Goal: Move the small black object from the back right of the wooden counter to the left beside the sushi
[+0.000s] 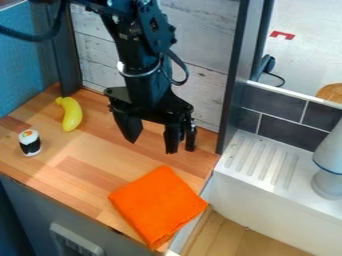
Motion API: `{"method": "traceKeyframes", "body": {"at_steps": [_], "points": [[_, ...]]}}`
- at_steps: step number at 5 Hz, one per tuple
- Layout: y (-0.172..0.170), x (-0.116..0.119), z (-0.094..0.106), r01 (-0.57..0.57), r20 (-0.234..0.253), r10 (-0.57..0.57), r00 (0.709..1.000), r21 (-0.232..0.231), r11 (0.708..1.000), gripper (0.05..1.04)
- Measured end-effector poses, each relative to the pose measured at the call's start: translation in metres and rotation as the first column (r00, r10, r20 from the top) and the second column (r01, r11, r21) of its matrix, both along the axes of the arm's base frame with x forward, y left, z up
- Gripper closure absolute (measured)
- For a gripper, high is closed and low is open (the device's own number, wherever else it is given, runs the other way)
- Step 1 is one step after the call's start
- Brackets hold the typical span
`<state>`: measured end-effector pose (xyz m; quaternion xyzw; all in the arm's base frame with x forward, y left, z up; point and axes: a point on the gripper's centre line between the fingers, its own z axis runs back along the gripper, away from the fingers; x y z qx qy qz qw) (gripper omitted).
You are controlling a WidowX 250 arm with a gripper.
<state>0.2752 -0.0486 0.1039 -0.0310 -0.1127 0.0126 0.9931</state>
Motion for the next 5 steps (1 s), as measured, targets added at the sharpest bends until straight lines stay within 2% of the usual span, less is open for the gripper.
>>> {"method": "traceKeyframes", "body": {"at_steps": [1, 2, 3, 4, 5], "points": [[0.001, -0.002, -0.007, 0.001, -0.021, -0.001, 1.0, 0.004, 1.0, 0.083], [0.021, 0.026, -0.027, 0.084, 0.082, -0.088, 0.993, 0.045, 0.995, 0.083], [0.035, 0.047, -0.04, 0.079, 0.113, -0.089, 0.99, 0.095, 0.992, 0.083], [0.036, 0.067, -0.053, 0.081, 0.12, -0.092, 0.989, 0.09, 0.993, 0.083], [0.039, 0.085, -0.066, 0.058, 0.1, -0.064, 0.993, 0.061, 0.996, 0.083]]}}
